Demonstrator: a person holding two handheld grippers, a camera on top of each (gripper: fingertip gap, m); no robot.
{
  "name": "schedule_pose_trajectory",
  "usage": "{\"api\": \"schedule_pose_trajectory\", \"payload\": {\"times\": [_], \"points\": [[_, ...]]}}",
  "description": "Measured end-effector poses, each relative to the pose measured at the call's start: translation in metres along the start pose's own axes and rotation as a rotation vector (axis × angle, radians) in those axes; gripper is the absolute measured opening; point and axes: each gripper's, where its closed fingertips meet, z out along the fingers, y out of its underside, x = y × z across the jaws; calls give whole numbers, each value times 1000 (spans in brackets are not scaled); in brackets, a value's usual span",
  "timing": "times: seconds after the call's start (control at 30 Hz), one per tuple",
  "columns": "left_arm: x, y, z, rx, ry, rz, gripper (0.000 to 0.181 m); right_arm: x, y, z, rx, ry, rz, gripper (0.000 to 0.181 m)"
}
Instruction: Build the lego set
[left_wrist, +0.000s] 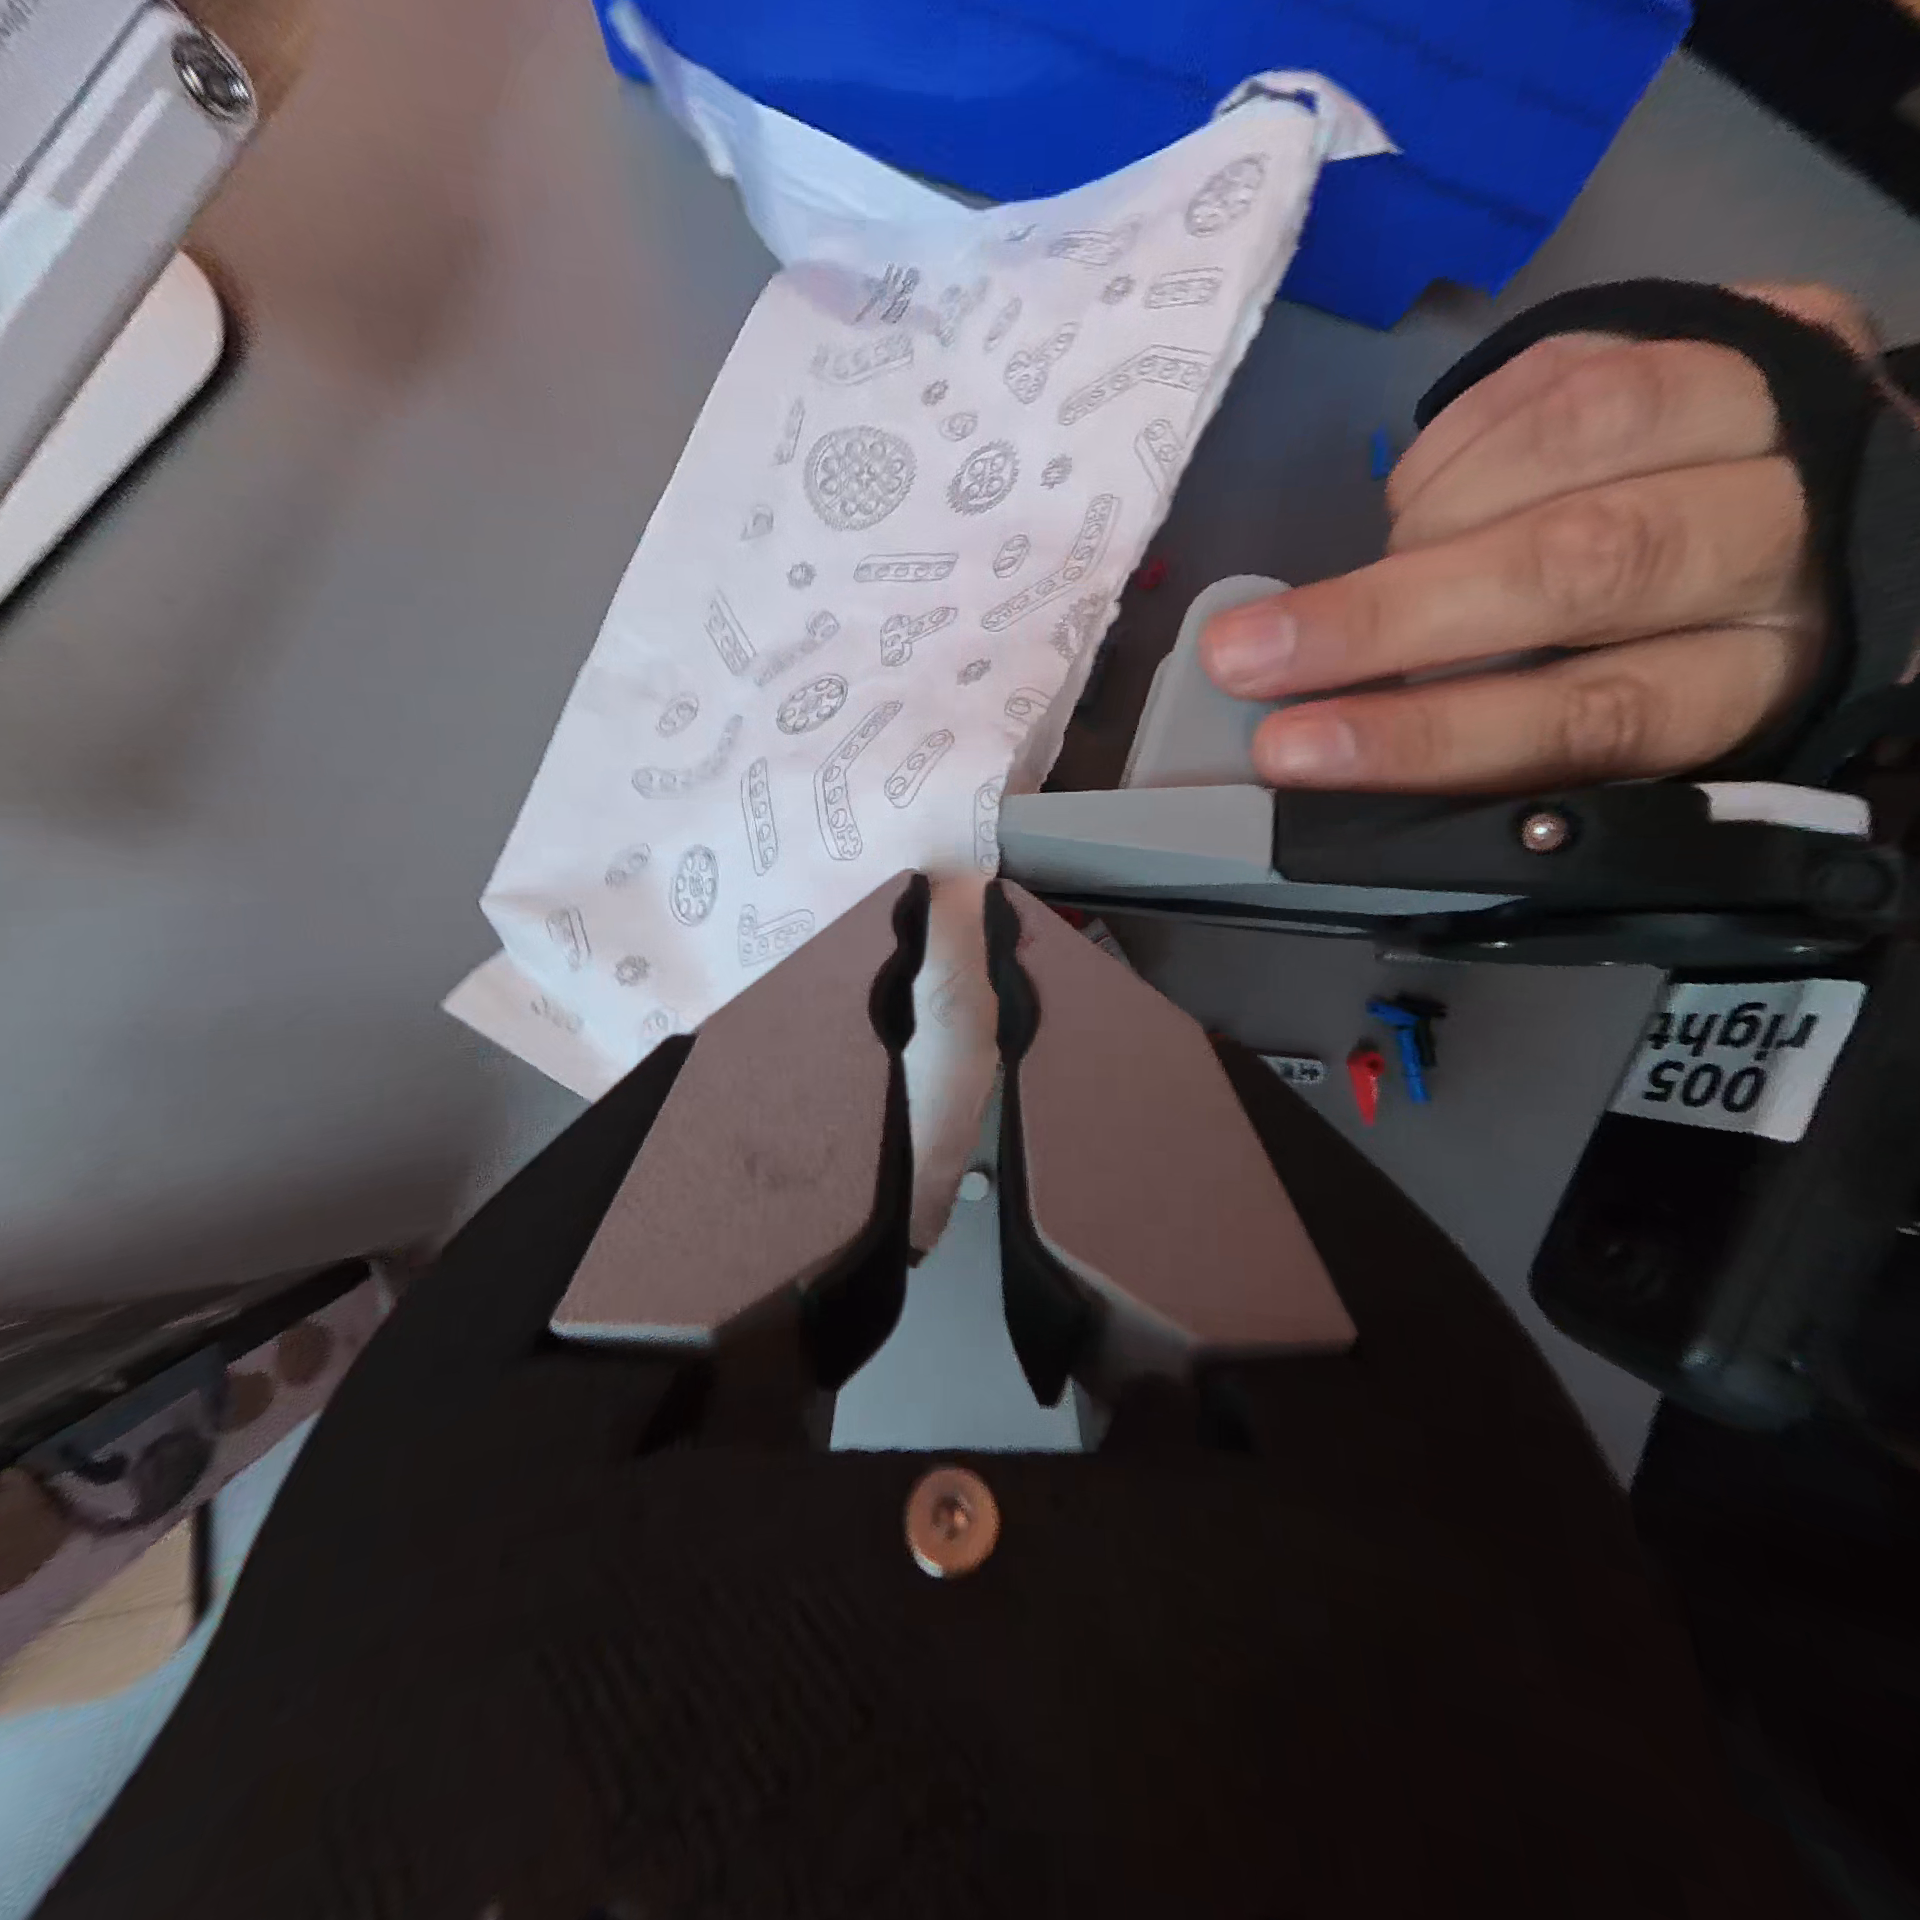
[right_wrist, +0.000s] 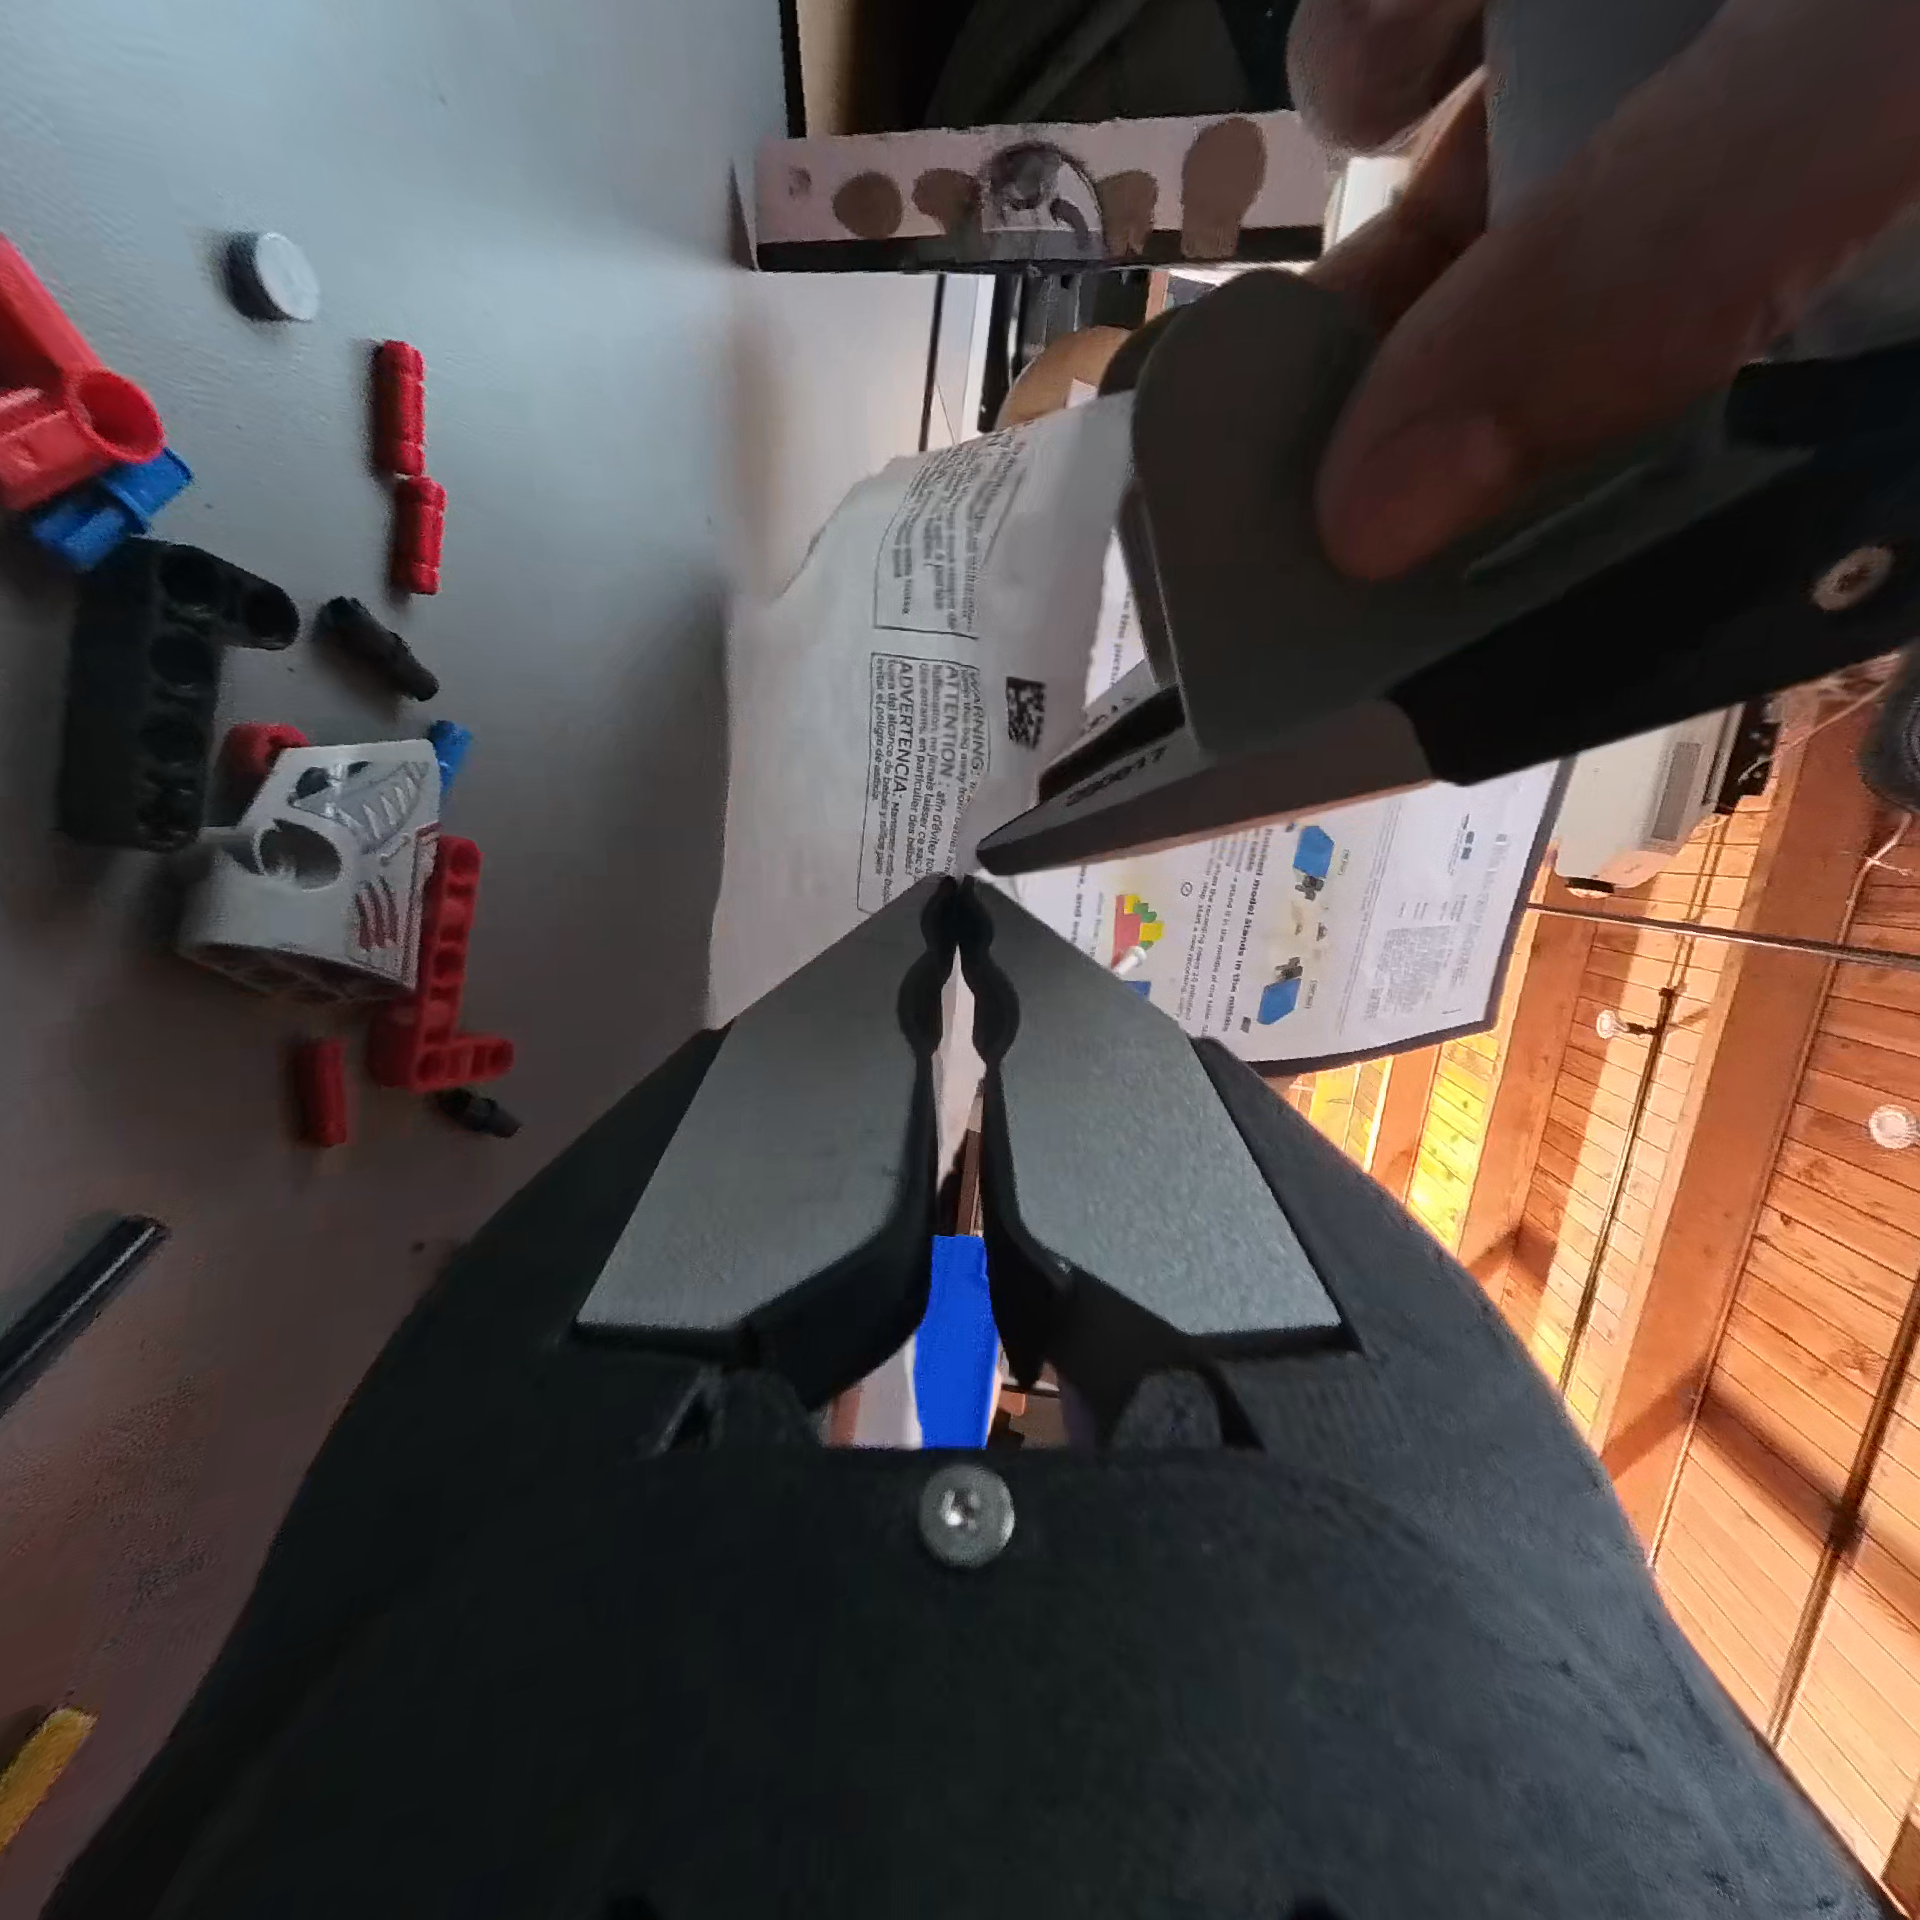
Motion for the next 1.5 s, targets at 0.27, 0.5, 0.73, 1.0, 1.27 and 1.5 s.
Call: {"api": "schedule_pose_trajectory", "payload": {"times": [0.27, 0.5, 0.73, 1.0, 1.27, 1.5], "points": [[-7, -4, -7, 128, 120, -168, 0, -14, -4, 0, 18, -35, 5, 0], [-56, -32, -44, 230, -339, 59, 0, -32, -6, -1, 44, -167, 105, 0], [-31, -20, -22, 154, -436, 277, 0, -9, -10, -20, 209, -421, 663, 17], [-6, -14, -23, 215, -532, 292, 0, 3, 7, -21, 283, -488, 986, 4], [-35, -3, -15, 342, -599, 219, 0, -55, 39, 8, 3, -580, 931, 1], [-49, 19, 14, 111, -639, 197, 0, -82, 52, 20, -80, -715, 1011, 0]]}}
